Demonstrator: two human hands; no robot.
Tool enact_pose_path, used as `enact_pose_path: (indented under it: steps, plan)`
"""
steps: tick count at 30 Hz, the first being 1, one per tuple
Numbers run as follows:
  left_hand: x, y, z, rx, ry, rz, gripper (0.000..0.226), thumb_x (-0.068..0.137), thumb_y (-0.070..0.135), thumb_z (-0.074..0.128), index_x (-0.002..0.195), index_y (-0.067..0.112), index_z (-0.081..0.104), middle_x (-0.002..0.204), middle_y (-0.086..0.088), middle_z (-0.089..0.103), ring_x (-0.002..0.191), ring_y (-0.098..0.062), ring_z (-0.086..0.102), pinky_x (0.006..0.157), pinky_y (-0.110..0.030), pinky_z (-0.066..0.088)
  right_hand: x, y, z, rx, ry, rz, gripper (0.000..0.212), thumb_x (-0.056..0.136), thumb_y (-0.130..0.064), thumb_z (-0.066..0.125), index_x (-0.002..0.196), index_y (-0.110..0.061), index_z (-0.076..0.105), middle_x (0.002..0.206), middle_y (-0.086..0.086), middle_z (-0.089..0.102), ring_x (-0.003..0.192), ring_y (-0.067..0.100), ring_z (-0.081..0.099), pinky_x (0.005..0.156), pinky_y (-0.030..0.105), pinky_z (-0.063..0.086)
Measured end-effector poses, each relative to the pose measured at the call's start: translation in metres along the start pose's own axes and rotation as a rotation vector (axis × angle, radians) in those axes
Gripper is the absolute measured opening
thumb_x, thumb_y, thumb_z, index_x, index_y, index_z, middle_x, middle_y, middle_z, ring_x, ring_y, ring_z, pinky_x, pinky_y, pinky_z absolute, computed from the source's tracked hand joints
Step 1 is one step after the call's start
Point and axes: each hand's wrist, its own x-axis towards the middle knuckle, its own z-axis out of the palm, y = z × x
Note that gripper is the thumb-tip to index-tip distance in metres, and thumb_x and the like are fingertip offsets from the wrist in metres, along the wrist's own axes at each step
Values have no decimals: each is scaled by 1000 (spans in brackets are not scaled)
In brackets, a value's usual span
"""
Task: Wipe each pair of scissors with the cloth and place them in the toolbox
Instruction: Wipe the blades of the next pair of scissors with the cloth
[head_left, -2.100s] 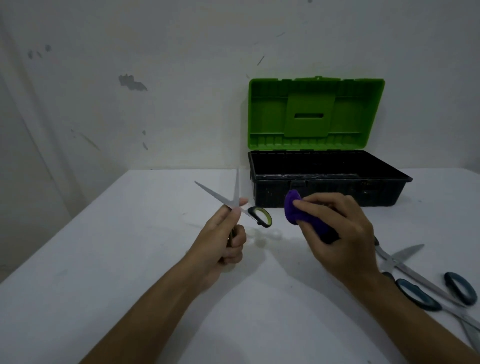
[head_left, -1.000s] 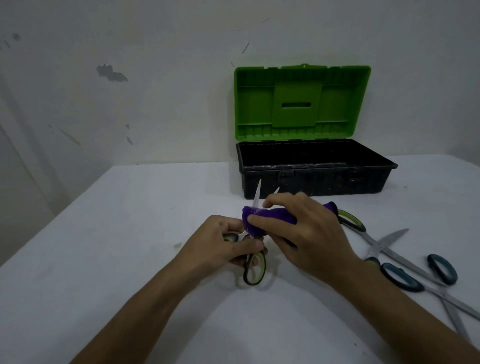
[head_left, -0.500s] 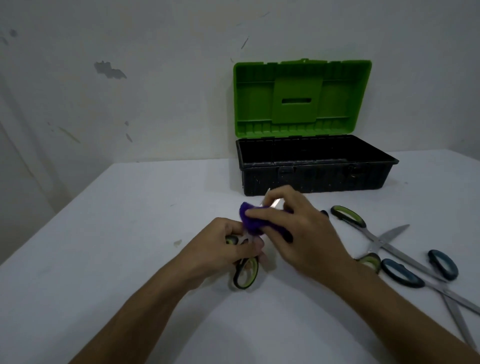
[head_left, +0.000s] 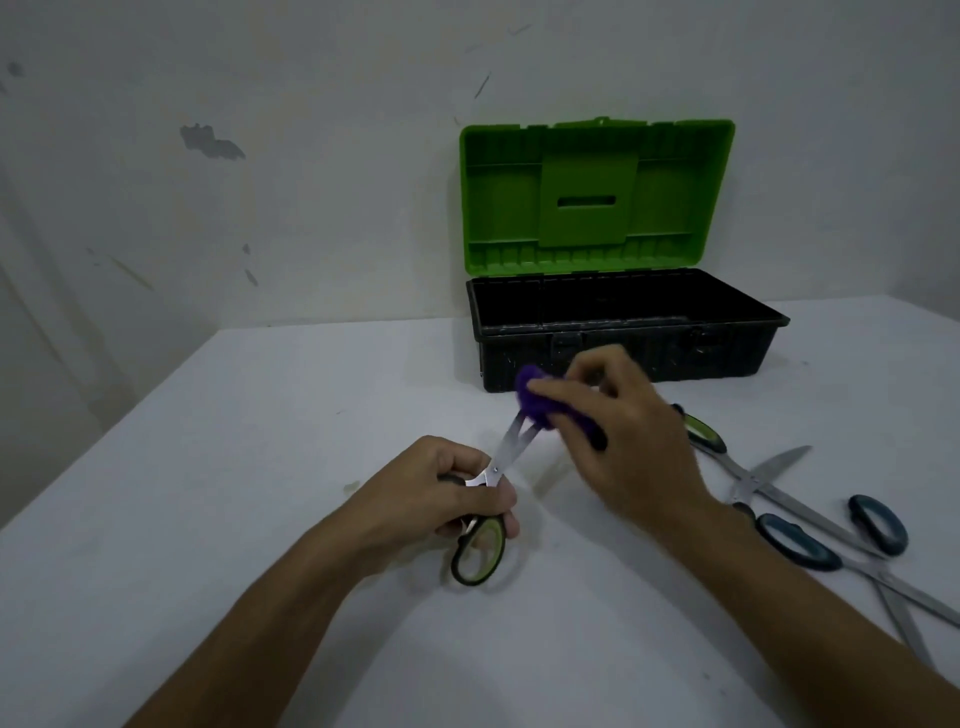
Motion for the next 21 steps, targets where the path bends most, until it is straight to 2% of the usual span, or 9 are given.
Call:
enact_pose_path:
  steps: [2, 4, 6, 8, 10, 13, 16, 18, 21]
  plan:
    - [0, -1, -1, -19, -26, -12, 12, 89, 14, 68, 79, 12, 74, 80, -8, 77, 58, -10, 57, 52, -19, 35, 2, 16, -4, -52, 96, 155, 38, 83, -15, 72, 120, -15, 65, 110, 5, 50, 91, 11, 47, 65, 19, 48]
    - [2, -1, 0, -39, -9, -20, 11, 89, 14, 68, 81, 13, 74, 82, -10, 77, 62, -13, 56, 52, -20, 35, 1, 20, -10, -44, 149, 167, 39, 85, -16, 70, 123, -14, 63, 112, 6, 49, 92, 13, 49, 64, 23, 51]
    - [4, -1, 1, -52, 16, -18, 10, 90, 14, 67, 85, 11, 75, 83, -10, 78, 67, -16, 56, 52, -20, 36, -2, 7, -13, 39, 134, 47, 39, 87, -23, 64, 125, -16, 61, 114, 5, 48, 89, 12, 50, 65, 21, 50]
    - [4, 0, 3, -46, 15, -7, 9, 91, 15, 66, 90, 10, 75, 85, -10, 78, 67, -16, 57, 52, -19, 38, -5, -13, -11, 107, 24, -107, 39, 87, -29, 63, 125, -20, 60, 115, 2, 48, 85, 6, 46, 65, 16, 45]
    - [3, 1, 3, -24, 18, -3, 12, 91, 17, 66, 96, 9, 74, 86, -8, 79, 68, -14, 58, 54, -19, 40, -5, -21, -4, 88, -68, -173, 37, 88, -31, 63, 124, -21, 62, 113, 0, 51, 83, 0, 40, 63, 12, 41]
    - [2, 1, -2, -25, 40, -1, 14, 92, 17, 64, 97, 6, 73, 90, -6, 79, 75, -17, 57, 56, -19, 39, 2, -5, 0, 35, 8, 14, 37, 87, -30, 63, 123, -20, 63, 111, -2, 47, 82, 2, 43, 62, 13, 45]
    - [5, 0, -4, -30, 77, 26, 17, 98, 13, 54, 102, 12, 71, 99, 0, 79, 87, -10, 66, 72, -17, 46, 3, 15, -7, -7, 99, 169, 37, 86, -23, 69, 123, -17, 64, 111, -1, 47, 86, 1, 41, 63, 6, 37]
    - [8, 2, -1, -49, 140, 40, 22, 100, 9, 47, 104, 13, 69, 97, 2, 77, 97, -10, 68, 92, -27, 50, 1, 16, -11, -2, 109, 174, 37, 87, -25, 66, 123, -15, 64, 111, 2, 48, 87, 2, 42, 64, 6, 36]
    - [11, 3, 4, -60, 276, -34, 27, 102, 17, 41, 98, 20, 67, 99, 0, 69, 99, -11, 63, 96, -38, 48, 1, 8, -12, 36, 127, 141, 41, 84, -27, 64, 123, -14, 64, 112, 3, 50, 88, 4, 44, 66, 7, 39]
